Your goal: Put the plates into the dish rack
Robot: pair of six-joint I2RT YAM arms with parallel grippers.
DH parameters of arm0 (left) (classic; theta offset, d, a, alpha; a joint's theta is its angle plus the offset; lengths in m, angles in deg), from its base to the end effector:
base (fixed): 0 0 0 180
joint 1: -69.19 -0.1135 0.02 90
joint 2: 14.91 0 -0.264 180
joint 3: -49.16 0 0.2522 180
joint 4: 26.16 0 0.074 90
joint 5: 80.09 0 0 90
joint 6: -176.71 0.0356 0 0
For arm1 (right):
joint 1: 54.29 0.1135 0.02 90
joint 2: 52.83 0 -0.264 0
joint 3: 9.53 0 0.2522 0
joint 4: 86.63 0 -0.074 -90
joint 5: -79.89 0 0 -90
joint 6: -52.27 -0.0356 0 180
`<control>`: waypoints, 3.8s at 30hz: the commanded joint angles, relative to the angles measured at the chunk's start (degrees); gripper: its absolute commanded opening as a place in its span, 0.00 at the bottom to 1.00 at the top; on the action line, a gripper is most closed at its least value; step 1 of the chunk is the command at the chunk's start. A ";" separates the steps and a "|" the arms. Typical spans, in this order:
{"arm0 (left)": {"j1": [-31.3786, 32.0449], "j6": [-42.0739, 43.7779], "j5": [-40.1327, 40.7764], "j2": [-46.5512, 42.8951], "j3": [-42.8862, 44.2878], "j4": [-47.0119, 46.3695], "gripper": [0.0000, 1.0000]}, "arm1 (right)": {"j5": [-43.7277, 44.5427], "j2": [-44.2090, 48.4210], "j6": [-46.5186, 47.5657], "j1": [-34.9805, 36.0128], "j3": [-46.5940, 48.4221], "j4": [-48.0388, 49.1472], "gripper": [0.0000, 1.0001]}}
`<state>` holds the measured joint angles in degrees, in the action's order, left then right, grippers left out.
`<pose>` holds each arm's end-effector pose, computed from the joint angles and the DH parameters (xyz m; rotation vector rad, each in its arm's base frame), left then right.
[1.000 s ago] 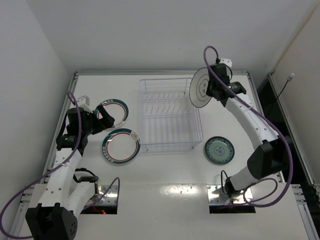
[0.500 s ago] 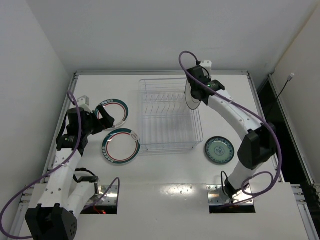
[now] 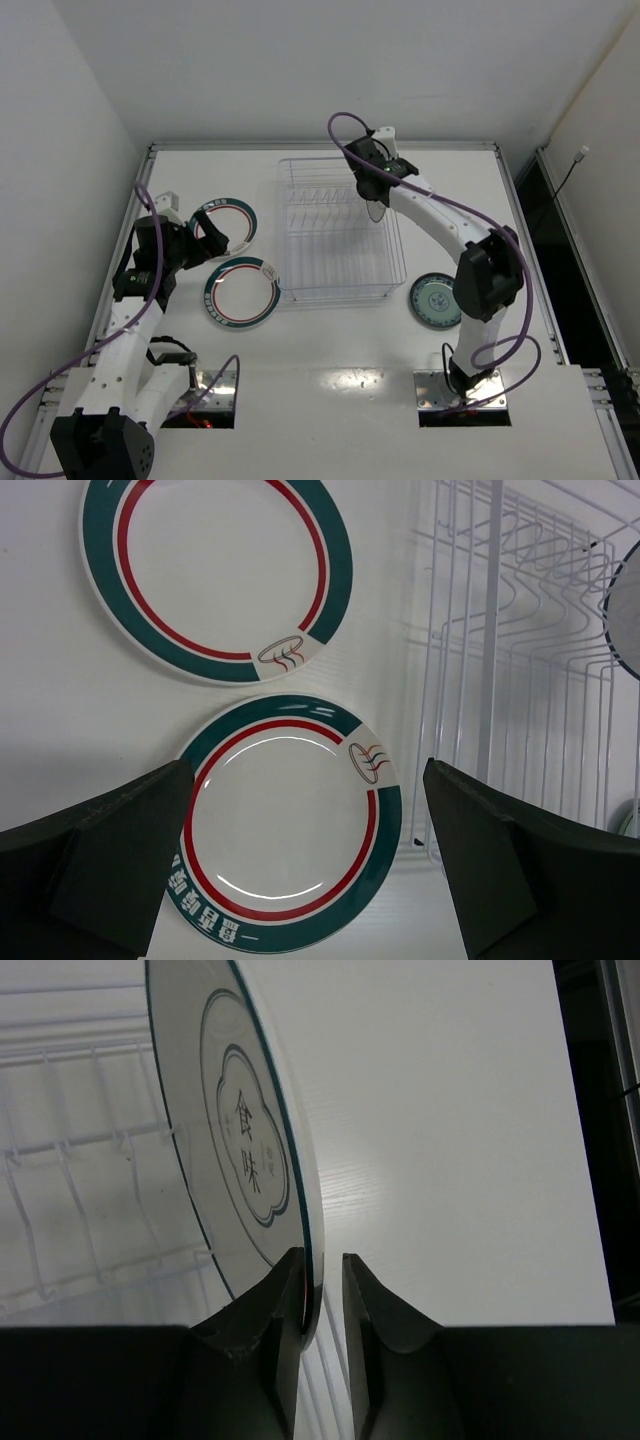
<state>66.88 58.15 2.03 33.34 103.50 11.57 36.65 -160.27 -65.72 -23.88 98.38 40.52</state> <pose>0.1881 0.0027 0.2799 -0.4911 2.0886 -0.4157 0.3679 0.1859 0.2895 0.2720 2.1627 -0.4555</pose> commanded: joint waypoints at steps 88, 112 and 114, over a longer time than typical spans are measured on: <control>5.12 -0.71 7.62 -2.72 1.79 1.17 1.00 | -44.25 51.63 -6.82 -47.92 -32.21 -3.35 0.00; 5.12 -1.24 7.53 -1.67 1.79 1.17 1.00 | 12.20 -6.81 -13.41 5.44 34.60 -31.04 0.00; 5.65 -1.24 7.53 -1.14 1.79 1.17 1.00 | 13.97 -10.06 -13.41 5.97 36.54 -31.84 0.00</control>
<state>71.54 57.26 10.12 31.90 103.58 13.78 43.08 -168.90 -78.53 -18.55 130.16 11.78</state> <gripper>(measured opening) 1.000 0.050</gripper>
